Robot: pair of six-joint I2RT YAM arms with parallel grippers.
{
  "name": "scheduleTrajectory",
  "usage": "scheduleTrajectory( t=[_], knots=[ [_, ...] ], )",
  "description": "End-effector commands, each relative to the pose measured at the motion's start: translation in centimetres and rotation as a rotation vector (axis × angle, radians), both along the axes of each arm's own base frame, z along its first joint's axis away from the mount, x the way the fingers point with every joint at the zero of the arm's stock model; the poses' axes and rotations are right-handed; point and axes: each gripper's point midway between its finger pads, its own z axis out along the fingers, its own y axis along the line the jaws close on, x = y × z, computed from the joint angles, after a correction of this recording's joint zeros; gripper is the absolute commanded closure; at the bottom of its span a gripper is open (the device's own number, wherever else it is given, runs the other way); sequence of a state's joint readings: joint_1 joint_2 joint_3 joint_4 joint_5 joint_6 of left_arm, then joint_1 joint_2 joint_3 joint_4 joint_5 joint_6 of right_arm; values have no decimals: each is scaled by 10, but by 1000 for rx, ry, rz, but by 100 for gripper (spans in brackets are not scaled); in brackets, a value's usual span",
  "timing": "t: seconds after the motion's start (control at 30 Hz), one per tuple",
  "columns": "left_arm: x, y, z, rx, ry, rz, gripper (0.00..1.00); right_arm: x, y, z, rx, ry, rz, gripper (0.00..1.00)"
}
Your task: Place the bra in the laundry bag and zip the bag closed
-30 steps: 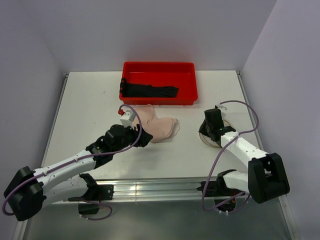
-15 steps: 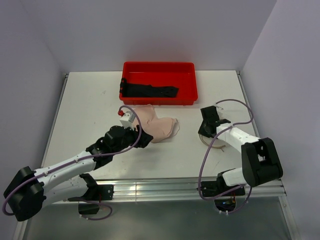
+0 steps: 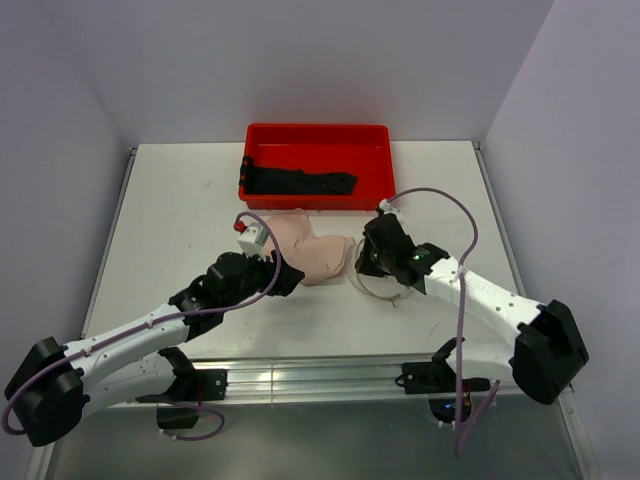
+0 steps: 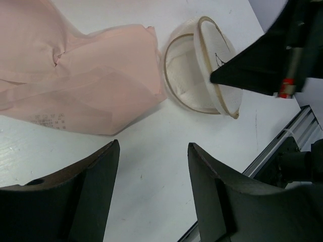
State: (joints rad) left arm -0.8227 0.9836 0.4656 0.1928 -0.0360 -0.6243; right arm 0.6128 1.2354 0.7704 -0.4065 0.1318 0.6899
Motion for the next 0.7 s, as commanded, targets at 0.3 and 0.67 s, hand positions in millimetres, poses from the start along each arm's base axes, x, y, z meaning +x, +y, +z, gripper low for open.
scheduleTrajectory(
  t=[0.3, 0.67],
  knots=[
    [-20, -18, -12, -17, 121, -110, 25, -34, 51, 122, 322, -161, 155, 100],
    [-33, -74, -41, -112, 309, -238, 14, -68, 19, 104, 303, -149, 147, 100]
  ],
)
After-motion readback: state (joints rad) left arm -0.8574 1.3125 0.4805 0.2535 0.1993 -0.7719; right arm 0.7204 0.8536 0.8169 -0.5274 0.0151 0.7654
